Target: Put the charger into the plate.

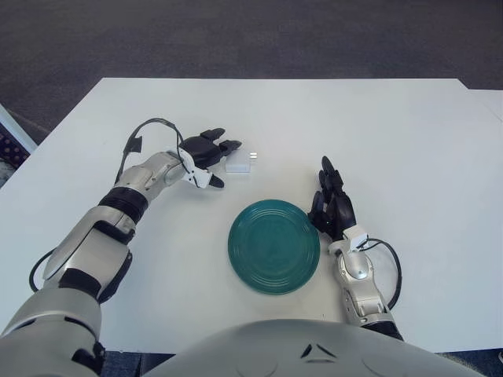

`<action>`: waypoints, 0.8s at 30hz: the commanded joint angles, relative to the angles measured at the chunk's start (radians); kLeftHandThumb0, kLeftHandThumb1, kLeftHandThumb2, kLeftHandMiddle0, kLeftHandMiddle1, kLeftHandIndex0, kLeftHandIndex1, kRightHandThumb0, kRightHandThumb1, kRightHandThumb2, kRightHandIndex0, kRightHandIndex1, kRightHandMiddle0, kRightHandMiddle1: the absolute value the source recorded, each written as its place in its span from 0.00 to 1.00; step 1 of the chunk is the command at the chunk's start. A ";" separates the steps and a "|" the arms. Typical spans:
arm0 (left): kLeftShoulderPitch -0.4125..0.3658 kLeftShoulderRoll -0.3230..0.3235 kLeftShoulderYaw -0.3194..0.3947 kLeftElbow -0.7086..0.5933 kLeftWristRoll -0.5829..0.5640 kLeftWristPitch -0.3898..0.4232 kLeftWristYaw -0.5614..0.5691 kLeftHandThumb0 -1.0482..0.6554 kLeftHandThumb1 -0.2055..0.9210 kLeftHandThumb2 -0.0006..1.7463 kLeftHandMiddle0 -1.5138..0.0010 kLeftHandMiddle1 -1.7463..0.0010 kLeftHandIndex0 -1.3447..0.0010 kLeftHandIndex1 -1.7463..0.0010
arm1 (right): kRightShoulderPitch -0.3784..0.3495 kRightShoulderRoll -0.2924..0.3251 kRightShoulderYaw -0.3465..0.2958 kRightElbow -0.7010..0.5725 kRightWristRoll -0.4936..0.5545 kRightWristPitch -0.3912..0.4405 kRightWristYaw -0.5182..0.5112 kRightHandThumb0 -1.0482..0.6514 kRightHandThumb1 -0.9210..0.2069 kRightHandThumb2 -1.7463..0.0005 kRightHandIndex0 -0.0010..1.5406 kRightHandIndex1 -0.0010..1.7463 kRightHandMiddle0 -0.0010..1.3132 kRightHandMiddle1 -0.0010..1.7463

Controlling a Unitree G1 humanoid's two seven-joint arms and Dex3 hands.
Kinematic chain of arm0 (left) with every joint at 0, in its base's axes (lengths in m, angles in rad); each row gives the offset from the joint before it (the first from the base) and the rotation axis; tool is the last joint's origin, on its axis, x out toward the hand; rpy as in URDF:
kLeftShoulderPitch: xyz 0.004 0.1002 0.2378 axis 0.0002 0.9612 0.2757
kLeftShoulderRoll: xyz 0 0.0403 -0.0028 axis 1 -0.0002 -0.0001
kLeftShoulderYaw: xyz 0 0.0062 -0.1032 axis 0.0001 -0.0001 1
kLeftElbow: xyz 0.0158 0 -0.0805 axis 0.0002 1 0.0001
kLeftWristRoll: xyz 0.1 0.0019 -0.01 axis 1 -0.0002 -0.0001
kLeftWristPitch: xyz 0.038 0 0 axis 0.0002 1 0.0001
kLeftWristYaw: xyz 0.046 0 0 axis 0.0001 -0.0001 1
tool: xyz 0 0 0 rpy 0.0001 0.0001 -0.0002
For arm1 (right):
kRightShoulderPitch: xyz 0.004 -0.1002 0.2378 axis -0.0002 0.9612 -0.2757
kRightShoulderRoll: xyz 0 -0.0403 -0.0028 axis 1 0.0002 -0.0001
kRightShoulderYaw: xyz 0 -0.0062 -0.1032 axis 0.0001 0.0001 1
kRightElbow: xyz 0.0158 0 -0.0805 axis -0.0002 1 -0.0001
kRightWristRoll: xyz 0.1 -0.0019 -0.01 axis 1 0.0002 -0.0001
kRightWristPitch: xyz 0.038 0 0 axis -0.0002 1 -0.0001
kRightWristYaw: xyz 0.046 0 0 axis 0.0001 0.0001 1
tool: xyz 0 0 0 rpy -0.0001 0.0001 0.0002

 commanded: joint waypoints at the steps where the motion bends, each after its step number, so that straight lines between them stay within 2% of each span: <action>1: -0.030 -0.012 -0.004 0.029 -0.001 0.014 0.024 0.00 1.00 0.21 1.00 1.00 1.00 0.80 | 0.022 -0.009 -0.007 0.050 -0.003 0.033 0.002 0.04 0.00 0.46 0.00 0.00 0.00 0.00; 14: -0.047 -0.070 0.009 0.057 -0.052 0.104 -0.005 0.00 1.00 0.24 1.00 1.00 1.00 0.79 | -0.008 -0.019 -0.020 0.116 0.014 -0.009 0.026 0.04 0.00 0.45 0.00 0.00 0.00 0.00; 24: -0.070 -0.127 0.015 0.116 -0.085 0.174 0.006 0.00 1.00 0.30 0.97 0.99 1.00 0.71 | -0.002 0.002 -0.010 0.103 0.007 -0.013 0.018 0.04 0.00 0.47 0.00 0.00 0.00 0.00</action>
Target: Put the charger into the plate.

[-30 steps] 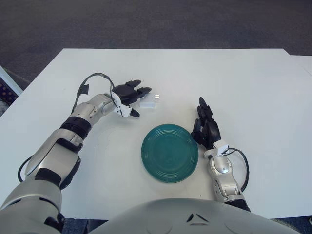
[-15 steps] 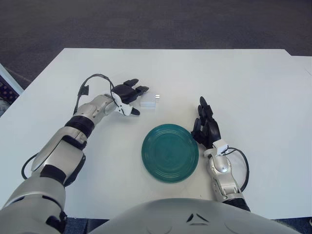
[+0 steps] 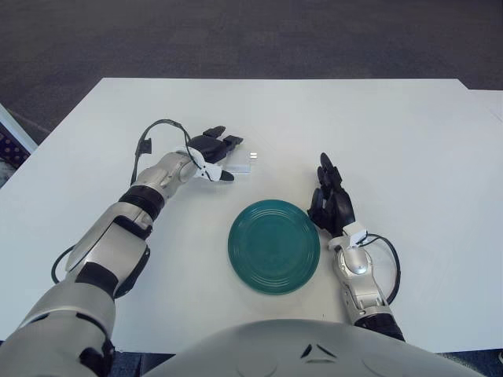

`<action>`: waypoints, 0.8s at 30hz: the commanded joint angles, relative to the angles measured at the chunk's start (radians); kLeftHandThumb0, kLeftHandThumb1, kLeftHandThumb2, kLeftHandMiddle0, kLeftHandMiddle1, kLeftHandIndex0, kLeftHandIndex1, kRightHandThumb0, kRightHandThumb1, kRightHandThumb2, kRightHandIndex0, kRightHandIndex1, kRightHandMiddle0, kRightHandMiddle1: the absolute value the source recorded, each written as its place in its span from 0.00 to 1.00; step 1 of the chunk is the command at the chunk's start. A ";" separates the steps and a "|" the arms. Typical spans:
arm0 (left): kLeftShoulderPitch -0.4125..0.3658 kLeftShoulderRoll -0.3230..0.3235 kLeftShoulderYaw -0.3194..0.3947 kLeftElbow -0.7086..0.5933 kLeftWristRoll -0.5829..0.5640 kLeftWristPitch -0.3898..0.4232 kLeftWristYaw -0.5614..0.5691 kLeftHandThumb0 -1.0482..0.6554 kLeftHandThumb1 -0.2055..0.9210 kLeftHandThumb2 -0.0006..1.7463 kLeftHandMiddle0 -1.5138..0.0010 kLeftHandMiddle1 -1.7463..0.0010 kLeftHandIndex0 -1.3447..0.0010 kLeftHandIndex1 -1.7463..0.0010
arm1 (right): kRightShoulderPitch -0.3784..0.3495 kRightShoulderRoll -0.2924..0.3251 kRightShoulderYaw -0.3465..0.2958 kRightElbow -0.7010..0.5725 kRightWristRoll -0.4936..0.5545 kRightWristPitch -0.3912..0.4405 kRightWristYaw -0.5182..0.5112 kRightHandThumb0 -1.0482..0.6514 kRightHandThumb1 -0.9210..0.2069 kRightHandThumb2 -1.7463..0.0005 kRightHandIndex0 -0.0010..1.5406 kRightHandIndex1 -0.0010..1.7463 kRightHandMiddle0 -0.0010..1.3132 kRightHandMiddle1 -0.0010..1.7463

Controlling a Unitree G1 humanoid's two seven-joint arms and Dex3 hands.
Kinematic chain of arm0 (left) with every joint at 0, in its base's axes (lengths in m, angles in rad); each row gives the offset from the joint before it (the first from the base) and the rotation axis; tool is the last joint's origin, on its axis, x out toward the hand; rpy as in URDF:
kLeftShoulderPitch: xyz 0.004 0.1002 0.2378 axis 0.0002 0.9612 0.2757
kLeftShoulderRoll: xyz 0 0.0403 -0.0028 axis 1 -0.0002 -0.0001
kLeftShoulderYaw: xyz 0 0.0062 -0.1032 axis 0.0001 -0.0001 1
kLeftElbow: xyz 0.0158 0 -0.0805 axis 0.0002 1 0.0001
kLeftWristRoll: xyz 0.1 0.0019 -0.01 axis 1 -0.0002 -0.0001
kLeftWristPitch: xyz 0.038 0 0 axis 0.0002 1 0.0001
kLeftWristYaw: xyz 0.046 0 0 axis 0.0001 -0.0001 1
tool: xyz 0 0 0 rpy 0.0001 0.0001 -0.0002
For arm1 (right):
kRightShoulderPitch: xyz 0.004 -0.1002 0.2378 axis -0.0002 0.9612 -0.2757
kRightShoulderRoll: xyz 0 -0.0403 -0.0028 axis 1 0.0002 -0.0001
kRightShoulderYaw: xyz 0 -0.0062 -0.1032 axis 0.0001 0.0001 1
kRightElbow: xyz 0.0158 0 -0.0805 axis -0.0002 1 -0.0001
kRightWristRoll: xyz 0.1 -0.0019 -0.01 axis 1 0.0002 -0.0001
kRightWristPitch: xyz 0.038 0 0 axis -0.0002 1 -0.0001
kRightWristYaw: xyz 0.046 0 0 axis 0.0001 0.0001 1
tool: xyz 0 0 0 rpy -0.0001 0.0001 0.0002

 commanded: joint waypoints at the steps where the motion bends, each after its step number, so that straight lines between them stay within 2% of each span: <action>1: -0.028 -0.017 0.009 0.033 -0.015 0.024 0.009 0.00 1.00 0.31 0.96 0.99 1.00 0.70 | 0.042 -0.001 0.003 0.033 -0.007 0.028 -0.003 0.04 0.00 0.47 0.00 0.00 0.00 0.00; 13: -0.055 -0.065 0.012 0.111 -0.061 0.031 -0.012 0.00 1.00 0.40 0.82 0.95 0.98 0.63 | 0.055 -0.021 0.009 0.016 -0.037 0.022 -0.010 0.03 0.00 0.46 0.00 0.00 0.01 0.01; 24: -0.081 -0.089 0.017 0.140 -0.119 0.057 -0.148 0.00 1.00 0.47 0.73 0.91 0.95 0.64 | 0.045 -0.009 0.009 0.028 -0.059 0.030 -0.049 0.04 0.00 0.47 0.00 0.00 0.01 0.01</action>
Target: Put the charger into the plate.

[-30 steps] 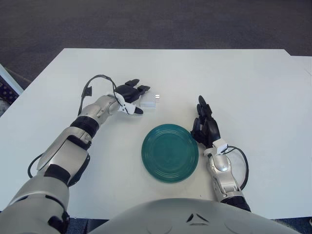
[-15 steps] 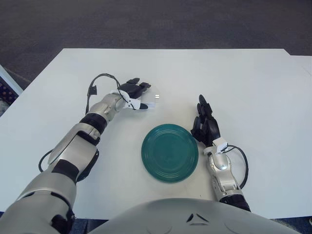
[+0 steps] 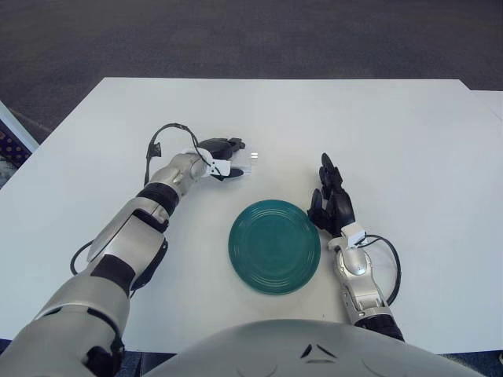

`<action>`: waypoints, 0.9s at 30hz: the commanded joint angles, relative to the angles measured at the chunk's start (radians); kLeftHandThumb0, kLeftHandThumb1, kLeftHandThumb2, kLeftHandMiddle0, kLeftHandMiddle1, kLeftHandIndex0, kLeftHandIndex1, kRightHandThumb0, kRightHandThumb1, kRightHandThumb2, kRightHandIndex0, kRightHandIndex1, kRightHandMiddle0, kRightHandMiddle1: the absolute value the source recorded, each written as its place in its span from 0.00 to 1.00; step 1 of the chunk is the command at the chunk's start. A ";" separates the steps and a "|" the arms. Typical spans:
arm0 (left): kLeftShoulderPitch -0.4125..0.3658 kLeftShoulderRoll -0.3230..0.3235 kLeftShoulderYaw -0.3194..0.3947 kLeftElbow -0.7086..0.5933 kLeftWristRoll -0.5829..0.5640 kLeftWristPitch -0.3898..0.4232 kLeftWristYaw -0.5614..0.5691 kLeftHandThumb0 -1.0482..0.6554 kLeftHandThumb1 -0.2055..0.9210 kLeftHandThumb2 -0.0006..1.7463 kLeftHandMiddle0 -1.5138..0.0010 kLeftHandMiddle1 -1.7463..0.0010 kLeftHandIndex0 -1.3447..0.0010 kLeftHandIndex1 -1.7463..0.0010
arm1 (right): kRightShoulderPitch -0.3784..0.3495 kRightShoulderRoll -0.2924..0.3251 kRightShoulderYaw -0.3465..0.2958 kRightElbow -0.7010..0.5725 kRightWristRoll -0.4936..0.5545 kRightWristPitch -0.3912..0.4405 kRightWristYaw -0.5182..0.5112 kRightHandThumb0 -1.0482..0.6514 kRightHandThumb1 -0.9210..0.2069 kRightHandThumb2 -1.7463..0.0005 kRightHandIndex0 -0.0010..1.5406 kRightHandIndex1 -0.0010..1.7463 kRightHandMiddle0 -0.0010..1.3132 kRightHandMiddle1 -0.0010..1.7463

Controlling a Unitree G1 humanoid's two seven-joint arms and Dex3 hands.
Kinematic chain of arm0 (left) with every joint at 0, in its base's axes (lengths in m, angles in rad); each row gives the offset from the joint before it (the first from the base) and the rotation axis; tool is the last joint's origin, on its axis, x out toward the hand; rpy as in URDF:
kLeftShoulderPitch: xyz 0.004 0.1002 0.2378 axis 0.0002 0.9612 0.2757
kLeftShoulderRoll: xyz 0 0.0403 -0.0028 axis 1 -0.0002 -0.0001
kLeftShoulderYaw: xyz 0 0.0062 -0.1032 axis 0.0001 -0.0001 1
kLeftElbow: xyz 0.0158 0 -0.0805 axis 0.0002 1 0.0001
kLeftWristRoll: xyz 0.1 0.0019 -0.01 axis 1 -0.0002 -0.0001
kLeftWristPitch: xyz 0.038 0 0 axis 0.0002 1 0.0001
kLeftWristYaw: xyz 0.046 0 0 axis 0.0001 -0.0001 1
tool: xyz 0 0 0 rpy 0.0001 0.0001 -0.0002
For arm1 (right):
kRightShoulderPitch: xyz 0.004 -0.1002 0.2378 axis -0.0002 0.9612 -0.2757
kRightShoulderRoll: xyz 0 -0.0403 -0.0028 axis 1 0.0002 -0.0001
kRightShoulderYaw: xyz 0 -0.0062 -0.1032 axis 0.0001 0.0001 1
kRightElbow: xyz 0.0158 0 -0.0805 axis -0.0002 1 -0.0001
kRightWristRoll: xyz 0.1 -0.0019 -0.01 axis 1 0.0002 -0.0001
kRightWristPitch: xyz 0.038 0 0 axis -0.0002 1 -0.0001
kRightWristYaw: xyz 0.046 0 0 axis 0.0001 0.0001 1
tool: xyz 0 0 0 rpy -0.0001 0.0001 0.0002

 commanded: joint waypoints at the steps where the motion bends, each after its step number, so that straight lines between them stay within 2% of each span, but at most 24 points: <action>1: -0.031 -0.008 0.006 0.017 -0.018 0.017 -0.051 0.00 1.00 0.47 0.72 0.90 0.95 0.64 | 0.029 -0.007 0.000 0.045 -0.013 0.037 -0.004 0.05 0.00 0.47 0.00 0.00 0.01 0.01; 11: -0.038 -0.027 -0.050 0.074 0.031 0.050 0.010 0.00 1.00 0.47 0.74 0.88 0.92 0.66 | 0.018 0.003 -0.009 0.054 0.026 0.054 0.018 0.06 0.00 0.47 0.00 0.00 0.01 0.01; 13: -0.039 -0.027 -0.064 0.079 0.043 0.052 0.016 0.00 1.00 0.48 0.81 0.78 0.91 0.68 | 0.017 0.009 -0.014 0.059 0.033 0.052 0.015 0.05 0.00 0.47 0.00 0.00 0.01 0.01; 15: -0.034 -0.027 -0.076 0.081 0.054 0.055 0.022 0.00 1.00 0.48 0.84 0.73 0.92 0.69 | 0.016 0.008 -0.023 0.072 0.037 0.043 0.012 0.05 0.00 0.47 0.00 0.00 0.01 0.01; 23: -0.017 -0.032 -0.121 0.095 0.090 0.062 0.035 0.00 1.00 0.48 0.91 0.68 0.93 0.69 | -0.007 0.009 -0.053 0.130 0.050 0.020 0.000 0.05 0.00 0.46 0.00 0.00 0.02 0.01; 27: -0.010 -0.037 -0.148 0.108 0.108 0.070 0.046 0.00 1.00 0.48 0.97 0.50 0.93 0.69 | -0.024 0.006 -0.069 0.167 0.052 0.002 -0.009 0.04 0.00 0.46 0.00 0.00 0.03 0.01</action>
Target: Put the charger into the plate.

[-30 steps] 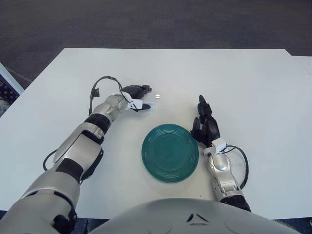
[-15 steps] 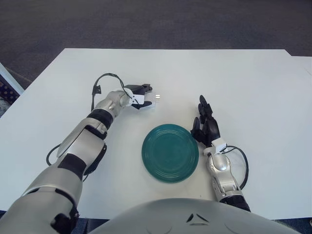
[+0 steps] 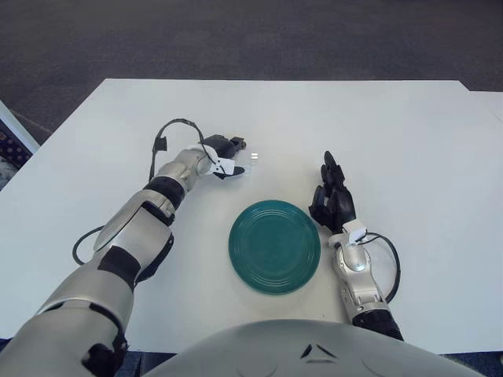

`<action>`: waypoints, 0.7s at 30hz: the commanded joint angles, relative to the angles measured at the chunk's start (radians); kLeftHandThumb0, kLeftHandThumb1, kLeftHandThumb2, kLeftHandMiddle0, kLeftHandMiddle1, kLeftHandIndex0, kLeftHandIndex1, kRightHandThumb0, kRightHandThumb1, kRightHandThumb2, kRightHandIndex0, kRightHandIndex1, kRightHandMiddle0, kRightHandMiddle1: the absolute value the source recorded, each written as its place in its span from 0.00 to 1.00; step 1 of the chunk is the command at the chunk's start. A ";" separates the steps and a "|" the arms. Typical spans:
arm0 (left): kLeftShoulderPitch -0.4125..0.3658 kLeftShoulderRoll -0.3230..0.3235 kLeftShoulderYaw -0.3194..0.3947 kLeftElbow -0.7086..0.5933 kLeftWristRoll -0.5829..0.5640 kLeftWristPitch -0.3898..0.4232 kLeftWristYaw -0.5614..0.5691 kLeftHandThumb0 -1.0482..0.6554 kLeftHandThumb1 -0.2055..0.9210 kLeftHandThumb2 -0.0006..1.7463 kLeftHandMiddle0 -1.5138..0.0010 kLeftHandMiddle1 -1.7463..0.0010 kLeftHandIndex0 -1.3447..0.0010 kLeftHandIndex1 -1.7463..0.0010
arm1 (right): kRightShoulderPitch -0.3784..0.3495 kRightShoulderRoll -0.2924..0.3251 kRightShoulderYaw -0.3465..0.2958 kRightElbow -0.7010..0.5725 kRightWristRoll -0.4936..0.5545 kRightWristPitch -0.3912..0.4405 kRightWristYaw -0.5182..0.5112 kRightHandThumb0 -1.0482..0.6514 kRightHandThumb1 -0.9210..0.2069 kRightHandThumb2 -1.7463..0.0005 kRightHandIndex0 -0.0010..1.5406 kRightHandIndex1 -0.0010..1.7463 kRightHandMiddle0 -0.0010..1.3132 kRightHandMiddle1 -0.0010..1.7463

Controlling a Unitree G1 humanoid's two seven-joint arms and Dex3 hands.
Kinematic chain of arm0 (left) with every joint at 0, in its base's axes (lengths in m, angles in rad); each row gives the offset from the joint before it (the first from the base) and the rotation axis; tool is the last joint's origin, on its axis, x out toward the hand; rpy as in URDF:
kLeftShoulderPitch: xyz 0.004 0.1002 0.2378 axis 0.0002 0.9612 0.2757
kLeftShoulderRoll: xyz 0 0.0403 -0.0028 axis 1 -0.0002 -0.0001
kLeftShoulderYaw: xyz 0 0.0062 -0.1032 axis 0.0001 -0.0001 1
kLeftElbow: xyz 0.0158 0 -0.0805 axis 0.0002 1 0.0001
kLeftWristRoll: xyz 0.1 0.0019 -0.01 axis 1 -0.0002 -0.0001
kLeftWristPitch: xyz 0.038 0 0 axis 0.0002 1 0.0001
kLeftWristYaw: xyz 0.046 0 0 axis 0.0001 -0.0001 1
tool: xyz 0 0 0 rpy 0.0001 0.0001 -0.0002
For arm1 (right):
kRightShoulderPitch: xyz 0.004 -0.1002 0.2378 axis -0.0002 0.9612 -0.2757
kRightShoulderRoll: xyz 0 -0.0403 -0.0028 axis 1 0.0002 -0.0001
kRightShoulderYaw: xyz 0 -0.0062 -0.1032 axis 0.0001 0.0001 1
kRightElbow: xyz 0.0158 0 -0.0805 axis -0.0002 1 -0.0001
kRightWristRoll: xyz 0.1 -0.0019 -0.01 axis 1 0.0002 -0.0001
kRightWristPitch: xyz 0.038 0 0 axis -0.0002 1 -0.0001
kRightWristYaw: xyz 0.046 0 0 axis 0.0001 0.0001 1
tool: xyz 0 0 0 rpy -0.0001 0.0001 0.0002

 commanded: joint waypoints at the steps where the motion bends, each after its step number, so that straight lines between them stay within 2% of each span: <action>1: 0.037 -0.015 -0.039 0.042 0.035 0.028 -0.015 0.00 1.00 0.47 0.98 0.45 0.93 0.69 | 0.024 -0.008 -0.023 0.094 0.008 0.023 -0.011 0.04 0.00 0.46 0.00 0.00 0.03 0.02; 6: 0.048 -0.024 -0.057 0.070 0.049 0.033 0.032 0.00 1.00 0.44 1.00 0.38 0.92 0.68 | 0.006 -0.022 -0.031 0.132 0.005 0.002 -0.010 0.04 0.00 0.46 0.00 0.00 0.03 0.02; 16: 0.067 -0.049 -0.089 0.120 0.066 0.044 0.123 0.00 1.00 0.37 1.00 0.47 0.92 0.66 | -0.007 -0.046 -0.043 0.180 0.020 -0.037 0.027 0.05 0.00 0.47 0.00 0.00 0.03 0.02; 21: 0.073 -0.058 -0.096 0.126 0.061 0.053 0.132 0.00 1.00 0.35 1.00 0.30 0.90 0.65 | -0.007 -0.050 -0.051 0.190 0.040 -0.045 0.047 0.05 0.00 0.46 0.00 0.00 0.02 0.02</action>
